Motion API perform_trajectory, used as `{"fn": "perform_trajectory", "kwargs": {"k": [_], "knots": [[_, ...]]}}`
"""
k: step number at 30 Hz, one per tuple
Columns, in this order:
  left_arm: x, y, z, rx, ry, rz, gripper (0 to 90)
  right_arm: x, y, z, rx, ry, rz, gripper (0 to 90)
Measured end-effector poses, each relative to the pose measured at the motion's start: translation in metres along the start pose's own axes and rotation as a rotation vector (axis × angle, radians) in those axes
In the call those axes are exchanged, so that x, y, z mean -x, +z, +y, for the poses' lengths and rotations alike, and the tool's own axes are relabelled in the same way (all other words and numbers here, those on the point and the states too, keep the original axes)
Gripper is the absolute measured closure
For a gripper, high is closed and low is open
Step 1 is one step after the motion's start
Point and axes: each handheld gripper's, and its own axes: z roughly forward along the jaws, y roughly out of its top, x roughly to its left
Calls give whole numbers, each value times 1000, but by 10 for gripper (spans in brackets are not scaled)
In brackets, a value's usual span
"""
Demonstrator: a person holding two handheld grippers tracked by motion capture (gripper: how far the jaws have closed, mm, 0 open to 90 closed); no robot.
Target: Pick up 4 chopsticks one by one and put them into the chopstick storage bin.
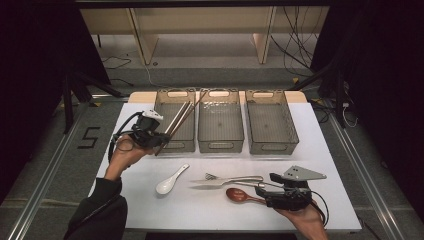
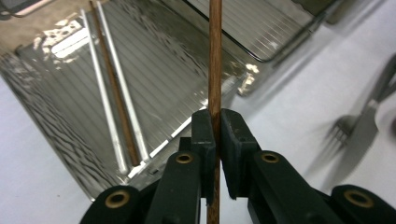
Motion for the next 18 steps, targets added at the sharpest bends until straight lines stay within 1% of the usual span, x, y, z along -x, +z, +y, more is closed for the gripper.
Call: {"fn": "perform_trajectory", "kwargs": {"k": [5, 8, 12, 18], "knots": [[-14, 4, 7, 10, -32, 24, 840, 0, 0, 0, 0, 2, 1, 300], [-21, 6, 12, 19, -44, 37, 840, 0, 0, 0, 1, 0, 1, 300], [-26, 8, 19, 25, -49, 59, 840, 0, 0, 0, 0, 0, 1, 300], [-36, 18, 25, 34, -68, 91, 840, 0, 0, 0, 1, 1, 3, 300]]}}
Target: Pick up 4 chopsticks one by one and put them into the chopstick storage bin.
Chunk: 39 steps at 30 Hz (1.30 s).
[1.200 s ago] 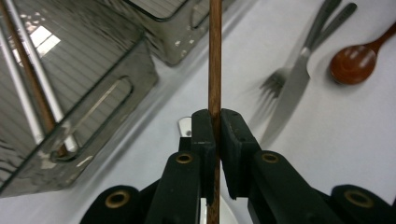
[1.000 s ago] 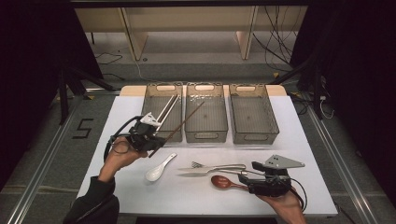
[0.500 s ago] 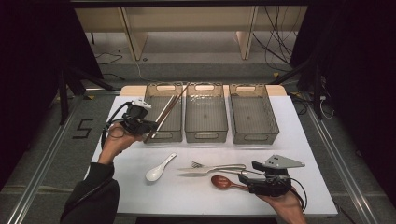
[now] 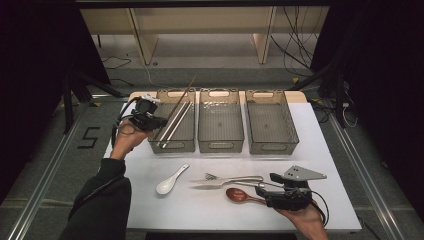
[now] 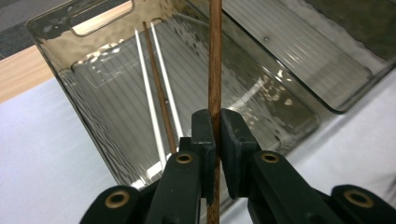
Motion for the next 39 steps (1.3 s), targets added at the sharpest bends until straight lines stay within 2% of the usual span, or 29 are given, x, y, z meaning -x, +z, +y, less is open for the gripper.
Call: {"fn": "perform_trajectory", "kwargs": {"k": [8, 14, 29, 36, 39], "knots": [[-10, 12, 4, -19, -22, 29, 839, 0, 0, 0, 1, -1, 1, 300], [-14, 22, 1, -28, -36, 44, 840, 0, 1, 0, -1, 0, 2, 300], [-17, 32, -8, -60, -73, 46, 837, 0, 1, 0, -2, 1, 5, 300], [-18, 37, -10, -95, -94, 42, 833, 0, 0, 0, -1, 2, 4, 300], [-19, 38, -11, -124, -99, 37, 827, 0, 0, 0, -1, 1, 4, 300]]}}
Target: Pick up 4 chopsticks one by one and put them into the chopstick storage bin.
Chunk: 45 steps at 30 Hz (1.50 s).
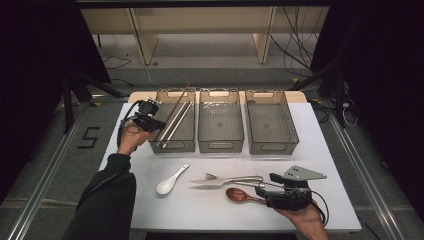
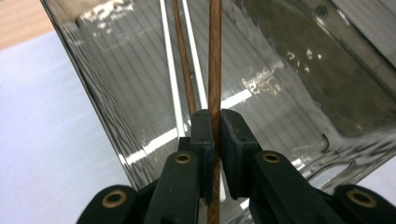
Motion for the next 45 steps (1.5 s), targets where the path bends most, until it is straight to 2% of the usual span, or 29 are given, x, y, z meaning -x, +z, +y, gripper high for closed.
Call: {"fn": "perform_trajectory", "kwargs": {"k": [3, 4, 8, 12, 15, 17, 22, 27, 29, 31, 33, 45], "knots": [[1, 0, -1, -2, -9, 10, 803, 0, 0, 0, 0, -1, 0, 300], [1, 0, -2, -2, -18, 14, 753, 0, 0, 0, 1, -1, -1, 300], [2, -7, -2, 9, -35, -4, 645, 0, 0, 0, 0, -1, 0, 300], [5, -20, -3, 30, -56, -26, 511, 0, -1, 0, 0, 0, 0, 300], [9, -29, -6, 53, -57, -42, 454, 0, -1, 0, 0, 0, 1, 300], [13, -35, -9, 52, -40, -53, 415, 0, 0, 0, 1, -2, 0, 300], [24, -49, -20, 89, -39, -82, 359, 0, 0, 0, 0, 0, 0, 300], [37, -58, -31, 85, -8, -96, 320, 0, 0, 0, -1, 1, -1, 300], [41, -60, -36, 94, -11, -108, 307, -1, 0, 0, -2, 1, -2, 300], [45, -61, -39, 88, -4, -118, 297, -1, 0, 0, -1, -1, -1, 300], [48, -62, -42, 90, 0, -97, 284, -1, 0, 0, -1, -5, 0, 300], [65, -61, -57, 89, 11, -137, 249, -2, 2, -1, -16, -6, 10, 300]]}}
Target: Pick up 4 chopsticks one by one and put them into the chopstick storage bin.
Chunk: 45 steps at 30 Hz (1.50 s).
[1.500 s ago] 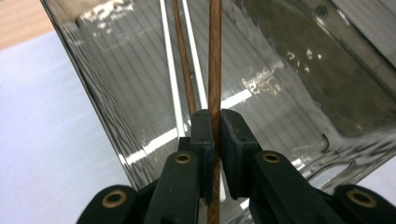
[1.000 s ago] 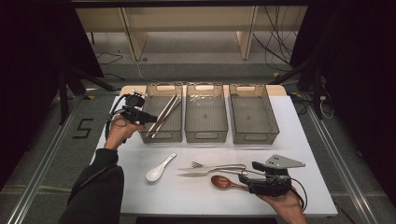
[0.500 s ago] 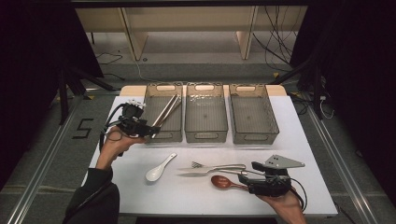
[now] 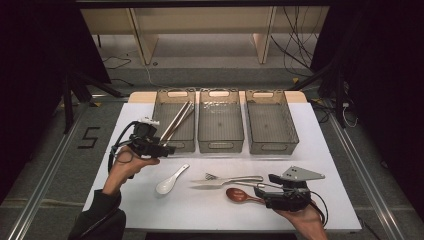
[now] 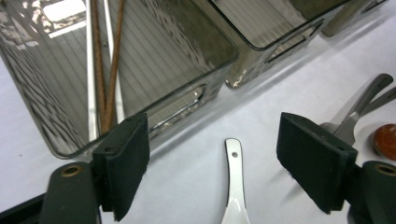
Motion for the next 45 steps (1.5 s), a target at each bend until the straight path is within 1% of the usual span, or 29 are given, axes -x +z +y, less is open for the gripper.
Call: {"fn": "perform_trajectory", "kwargs": {"k": [3, 10, 13, 18, 22, 28, 30, 31, 34, 37, 38, 39, 40, 41, 45], "knots": [[3, 2, -4, -9, 7, -7, 235, 0, 1, 0, -5, -2, 4, 300], [6, 7, -14, -14, -2, -33, 215, 0, 2, -1, -14, -2, 12, 300], [8, 9, -17, -24, -8, -39, 207, 0, 4, -2, -19, -2, 15, 300], [10, 13, -22, -49, -4, -46, 201, -1, 5, -2, -25, -7, 22, 299], [12, 14, -25, -58, -7, -43, 200, -1, 6, -3, -28, -7, 26, 299], [17, 17, -29, -89, 13, -37, 200, -1, 7, -3, -35, -10, 31, 299], [18, 18, -29, -102, 26, -35, 200, -1, 7, -3, -36, -12, 33, 299], [20, 19, -30, -104, 22, -36, 200, 0, 7, -4, -35, -12, 33, 299], [20, 21, -31, -122, 33, -35, 200, 0, 7, -4, -43, -8, 35, 299], [21, 23, -32, -136, 23, -38, 200, 0, 8, -4, -45, -12, 39, 299], [21, 24, -33, -146, 29, -39, 200, 0, 8, -4, -48, -11, 38, 299], [21, 25, -33, -149, 25, -35, 200, 0, 9, -4, -50, -11, 39, 299], [20, 26, -34, -161, 33, -37, 200, 0, 9, -4, -51, -12, 40, 299], [21, 28, -35, -166, 27, -38, 200, 0, 9, -4, -53, -14, 41, 299], [22, 32, -36, -195, 33, -32, 200, -1, 9, -5, -57, -13, 40, 299]]}}
